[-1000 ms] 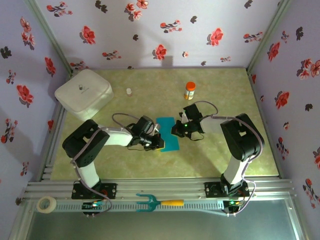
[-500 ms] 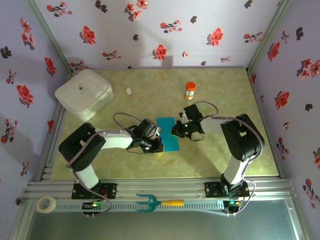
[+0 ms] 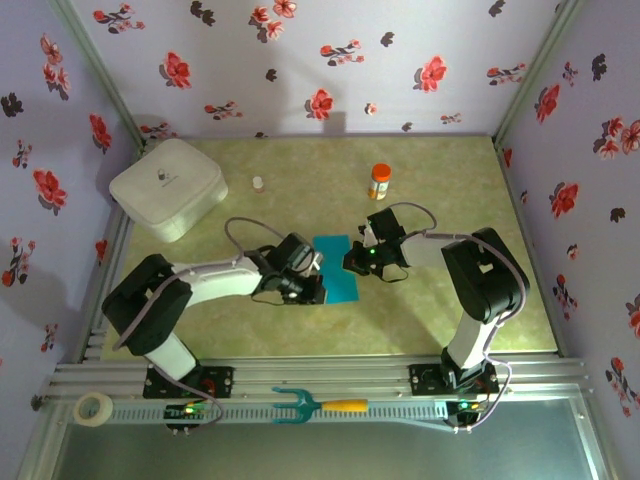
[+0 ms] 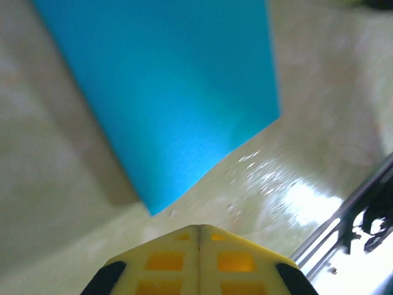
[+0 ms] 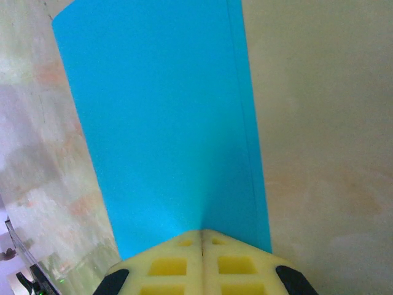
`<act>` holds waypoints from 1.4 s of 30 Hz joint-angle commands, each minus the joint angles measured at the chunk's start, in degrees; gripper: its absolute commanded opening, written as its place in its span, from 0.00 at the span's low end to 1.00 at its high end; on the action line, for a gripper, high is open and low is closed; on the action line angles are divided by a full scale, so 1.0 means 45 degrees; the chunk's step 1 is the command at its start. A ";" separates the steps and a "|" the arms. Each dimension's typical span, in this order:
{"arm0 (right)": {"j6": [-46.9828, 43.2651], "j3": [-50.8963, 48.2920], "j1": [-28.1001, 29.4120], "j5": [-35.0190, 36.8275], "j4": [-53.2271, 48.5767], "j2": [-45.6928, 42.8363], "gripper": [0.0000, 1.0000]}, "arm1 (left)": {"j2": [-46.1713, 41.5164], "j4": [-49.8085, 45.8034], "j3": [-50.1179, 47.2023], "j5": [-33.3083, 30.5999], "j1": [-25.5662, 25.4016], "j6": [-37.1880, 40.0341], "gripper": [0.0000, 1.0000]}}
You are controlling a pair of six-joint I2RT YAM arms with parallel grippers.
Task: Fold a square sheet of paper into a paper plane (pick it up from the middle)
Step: First fold the square sheet of paper in half at the center of the table.
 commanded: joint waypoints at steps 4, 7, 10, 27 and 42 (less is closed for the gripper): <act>-0.0247 -0.0621 -0.0195 0.1504 -0.1796 0.0595 0.00 | 0.1170 0.1755 0.1188 0.0828 0.1673 -0.0326 0.00; -0.0256 -0.0579 -0.0202 0.1420 -0.1807 0.0652 0.00 | 0.2079 0.2111 0.1800 0.1215 0.2094 -0.0375 0.00; -0.0268 -0.0558 -0.0195 0.1415 -0.1841 0.0630 0.00 | 0.2839 0.2269 0.2259 0.1548 0.2258 -0.0320 0.00; -0.0432 -0.0537 -0.0241 0.1390 -0.1983 0.0638 0.00 | 0.4078 0.2120 0.2025 0.1835 0.2745 0.0091 0.00; -0.0422 -0.0523 -0.0243 0.1364 -0.1949 0.0627 0.00 | 0.5445 0.3155 0.3756 0.2956 0.3922 -0.0836 0.01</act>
